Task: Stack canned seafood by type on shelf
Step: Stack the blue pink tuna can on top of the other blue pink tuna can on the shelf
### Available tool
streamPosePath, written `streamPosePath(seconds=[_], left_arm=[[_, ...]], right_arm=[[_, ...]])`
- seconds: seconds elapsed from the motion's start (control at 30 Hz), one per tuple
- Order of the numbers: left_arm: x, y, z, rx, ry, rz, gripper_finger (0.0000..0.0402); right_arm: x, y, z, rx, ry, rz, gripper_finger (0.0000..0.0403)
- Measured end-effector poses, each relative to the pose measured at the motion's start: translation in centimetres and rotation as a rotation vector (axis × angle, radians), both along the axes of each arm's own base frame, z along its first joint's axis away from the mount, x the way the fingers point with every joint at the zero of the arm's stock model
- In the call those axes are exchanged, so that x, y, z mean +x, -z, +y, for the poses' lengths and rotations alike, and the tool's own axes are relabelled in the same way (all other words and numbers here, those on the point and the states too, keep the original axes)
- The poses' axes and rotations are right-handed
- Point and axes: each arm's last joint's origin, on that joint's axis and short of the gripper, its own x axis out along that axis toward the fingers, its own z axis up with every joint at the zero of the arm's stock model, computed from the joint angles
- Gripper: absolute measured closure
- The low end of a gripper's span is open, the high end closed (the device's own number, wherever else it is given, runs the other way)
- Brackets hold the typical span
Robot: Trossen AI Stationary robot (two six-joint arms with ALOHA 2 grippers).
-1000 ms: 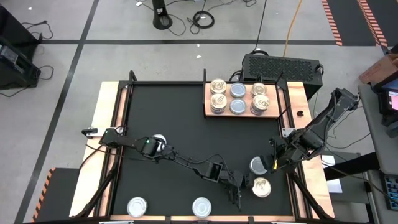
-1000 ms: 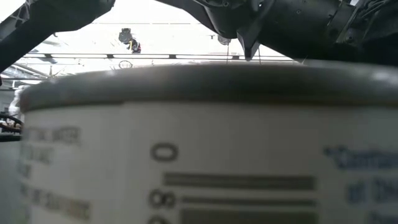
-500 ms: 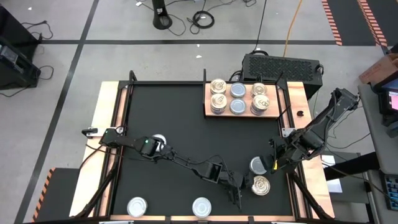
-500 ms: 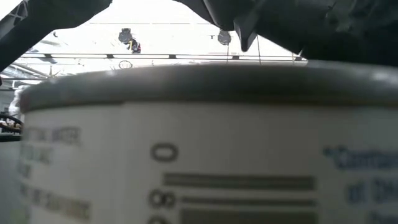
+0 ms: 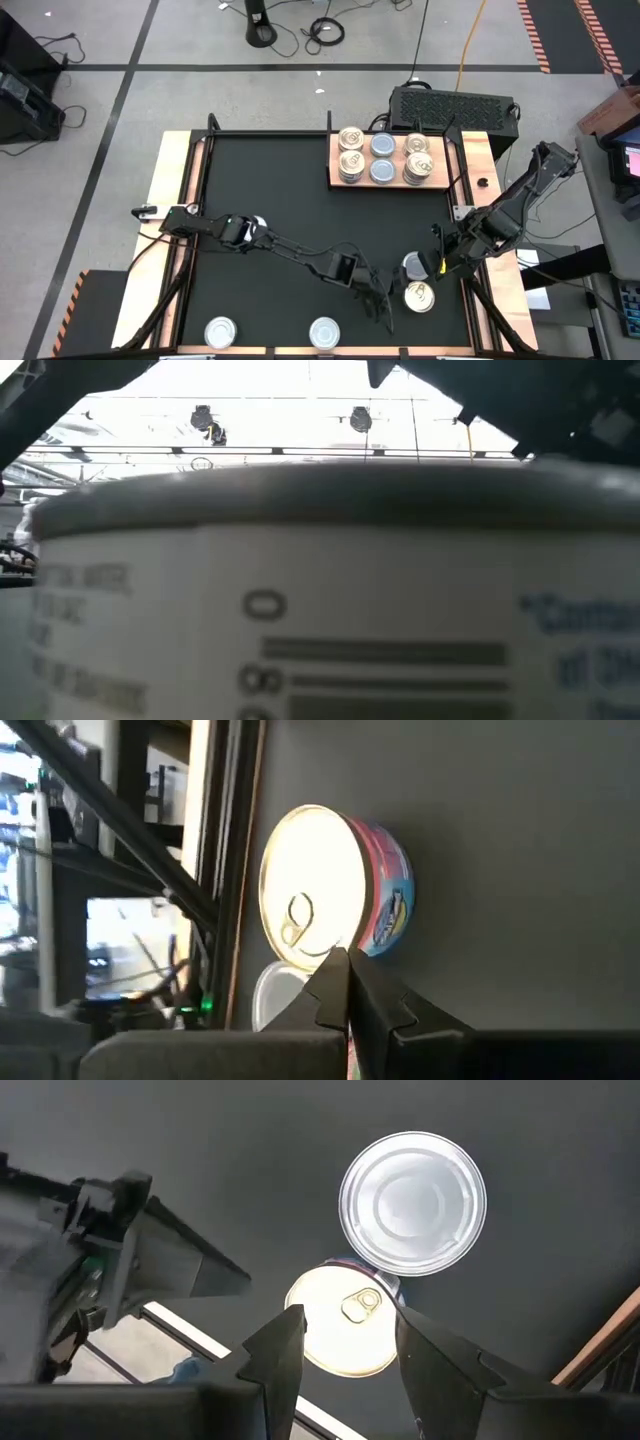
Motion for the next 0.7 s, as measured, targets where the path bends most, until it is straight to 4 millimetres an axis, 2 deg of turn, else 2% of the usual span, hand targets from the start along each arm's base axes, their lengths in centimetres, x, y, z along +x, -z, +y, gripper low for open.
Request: streamPosePath(seconds=[0.17,0.37,0.53,0.7], left_arm=[[0.1,-0.4,-0.4,-0.139,-0.011,-0.005,0.0374],[0.8,-1.1,-0.6,-0.209,0.018,-0.120,0.0313],[0.9,0.9,-0.5,-0.199,0.022,-0.062,0.0258],[1.6,2.7,-0.1,-0.202,0.006,-0.101,0.0236]], right_arm=[[0.0,0.0,0.0,-0.003,0.000,-0.002,0.0252],[0.1,0.0,-0.1,-0.018,0.008,-0.020,0.0252],[0.2,-0.1,0.1,-0.001,0.007,-0.030,0.0252],[0.2,-0.1,0.1,0.005,0.009,-0.032,0.0252]])
